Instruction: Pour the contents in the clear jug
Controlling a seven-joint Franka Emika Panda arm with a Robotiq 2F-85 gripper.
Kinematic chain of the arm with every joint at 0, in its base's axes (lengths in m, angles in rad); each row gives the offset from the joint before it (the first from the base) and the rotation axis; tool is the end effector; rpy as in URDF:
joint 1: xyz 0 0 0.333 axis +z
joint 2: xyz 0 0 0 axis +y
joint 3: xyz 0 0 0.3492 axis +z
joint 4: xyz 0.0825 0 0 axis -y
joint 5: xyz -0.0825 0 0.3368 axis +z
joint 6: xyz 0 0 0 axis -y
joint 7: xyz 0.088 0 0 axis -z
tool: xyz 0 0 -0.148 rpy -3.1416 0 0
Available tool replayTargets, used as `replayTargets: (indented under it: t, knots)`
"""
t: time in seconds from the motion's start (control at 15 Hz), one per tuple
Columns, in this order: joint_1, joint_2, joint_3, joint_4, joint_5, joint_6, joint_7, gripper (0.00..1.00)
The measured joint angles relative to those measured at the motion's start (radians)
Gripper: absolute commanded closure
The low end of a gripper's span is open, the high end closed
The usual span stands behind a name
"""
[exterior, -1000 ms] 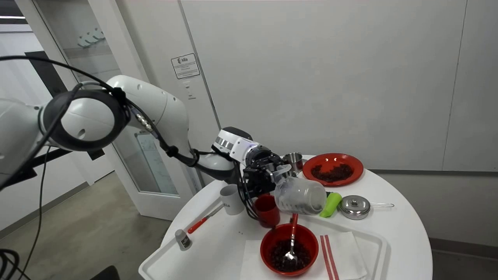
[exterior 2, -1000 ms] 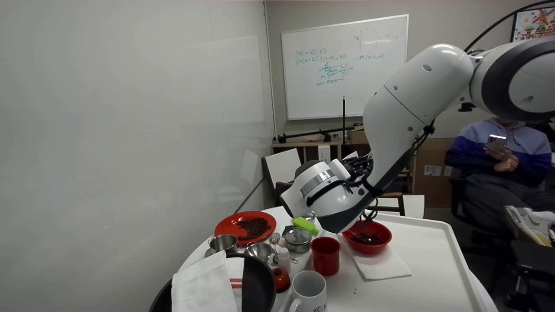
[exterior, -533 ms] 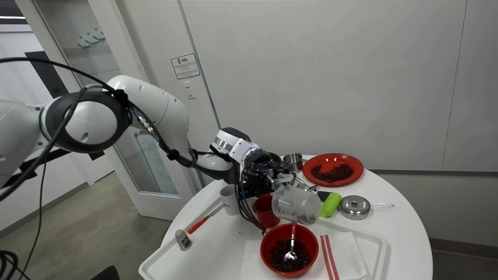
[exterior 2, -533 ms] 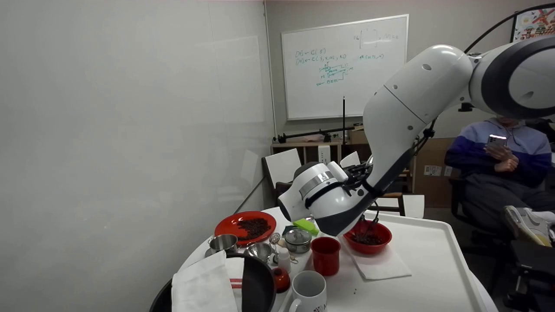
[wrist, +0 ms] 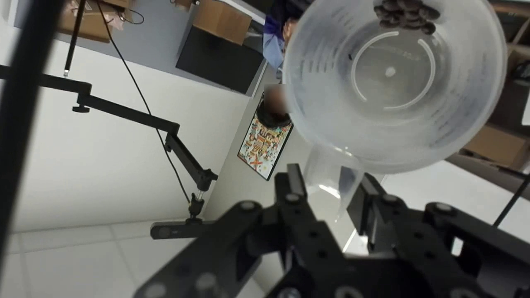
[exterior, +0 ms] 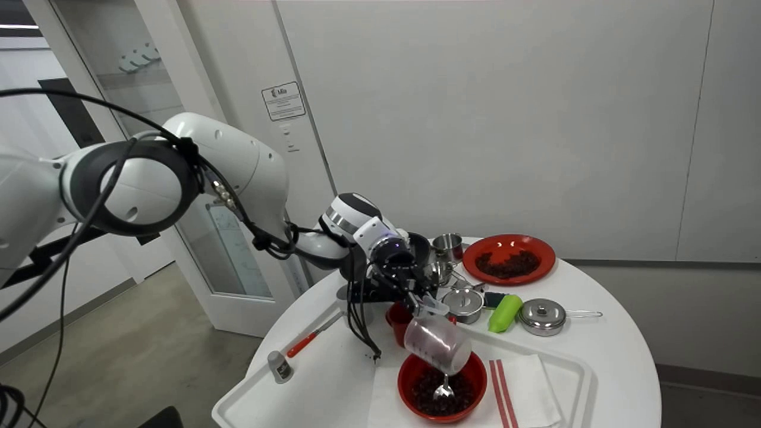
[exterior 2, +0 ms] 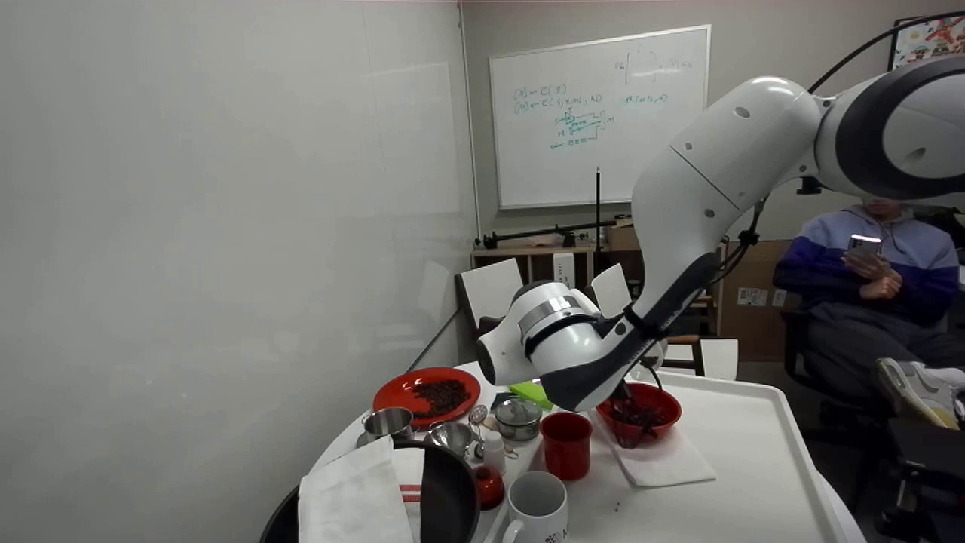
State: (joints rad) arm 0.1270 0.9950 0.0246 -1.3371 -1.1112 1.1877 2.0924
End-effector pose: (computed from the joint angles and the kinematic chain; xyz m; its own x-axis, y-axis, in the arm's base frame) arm 0.6206 -0.0637 0.2055 0.2890 -0.1986 0.9365 -0.8539 0.3888 0.3459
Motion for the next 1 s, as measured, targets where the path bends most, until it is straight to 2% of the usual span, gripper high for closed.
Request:
replayTargets:
  t: [0.53, 1.0]
  knots:
    - [-0.028, -0.080, 0.011, -0.025, 0.153, 0.136, -0.196, 0.90]
    - [-0.031, -0.263, 0.022, -0.158, 0.273, 0.298, -0.429, 0.90]
